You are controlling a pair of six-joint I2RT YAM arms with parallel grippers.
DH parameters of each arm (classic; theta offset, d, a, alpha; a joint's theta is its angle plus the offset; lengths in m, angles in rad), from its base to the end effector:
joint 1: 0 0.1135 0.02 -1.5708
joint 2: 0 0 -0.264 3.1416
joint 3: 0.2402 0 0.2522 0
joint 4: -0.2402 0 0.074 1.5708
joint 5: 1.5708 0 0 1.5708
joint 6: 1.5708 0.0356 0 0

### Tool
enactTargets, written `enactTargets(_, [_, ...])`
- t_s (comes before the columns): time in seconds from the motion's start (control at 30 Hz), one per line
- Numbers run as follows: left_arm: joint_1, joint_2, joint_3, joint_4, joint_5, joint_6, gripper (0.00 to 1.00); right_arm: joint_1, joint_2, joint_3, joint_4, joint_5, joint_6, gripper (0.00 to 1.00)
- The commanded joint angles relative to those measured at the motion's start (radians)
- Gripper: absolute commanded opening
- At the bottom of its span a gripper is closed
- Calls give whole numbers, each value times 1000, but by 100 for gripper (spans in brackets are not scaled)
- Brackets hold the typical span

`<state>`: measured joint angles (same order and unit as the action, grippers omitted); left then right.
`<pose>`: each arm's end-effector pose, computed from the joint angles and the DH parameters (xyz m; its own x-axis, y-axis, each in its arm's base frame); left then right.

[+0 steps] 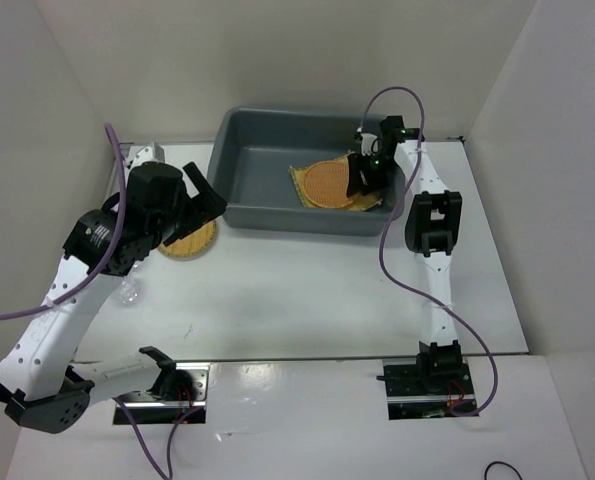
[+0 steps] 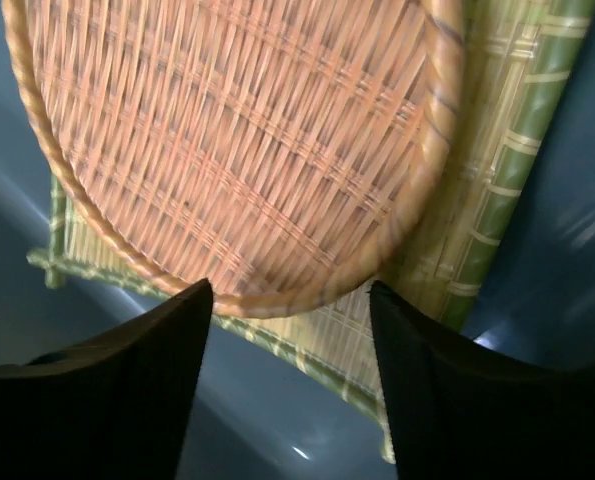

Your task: Place the mixed dishes into the plastic bin

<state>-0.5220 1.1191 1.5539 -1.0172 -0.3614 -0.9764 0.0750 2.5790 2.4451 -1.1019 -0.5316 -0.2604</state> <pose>0.1721 -0.0845 0.4496 -0.4414 -0.6402 -0.6288 -0.2771 0.7637 -0.5830 0.5257 0.0576 0.1822 -0.8506 -0.2865 -0.4409 -0.4655 0.8003 0.3779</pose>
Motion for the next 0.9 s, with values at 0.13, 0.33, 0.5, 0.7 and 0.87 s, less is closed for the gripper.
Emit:
enactTargets(0.13, [4,14,-41,45,12,-9,100,-53,-65,73,28,13,27,79])
enactTargets(0.33, [10,220,29,-149,-206,-66,100,-119,-138,501,-198,-227,-152,94])
enactTargets(0.5, [187,67,-268,320,-33,-125,100,-214,-322,280,-199,-312,-184,98])
enactTargets(0.7, [324,328,-229,324,27,-24,100,-225,-598,-339,-199,-324,-327,98])
enactTargets(0.87, [401,524,-110,342,1,97,100,-262,-747,-670,13,-275,-264,95])
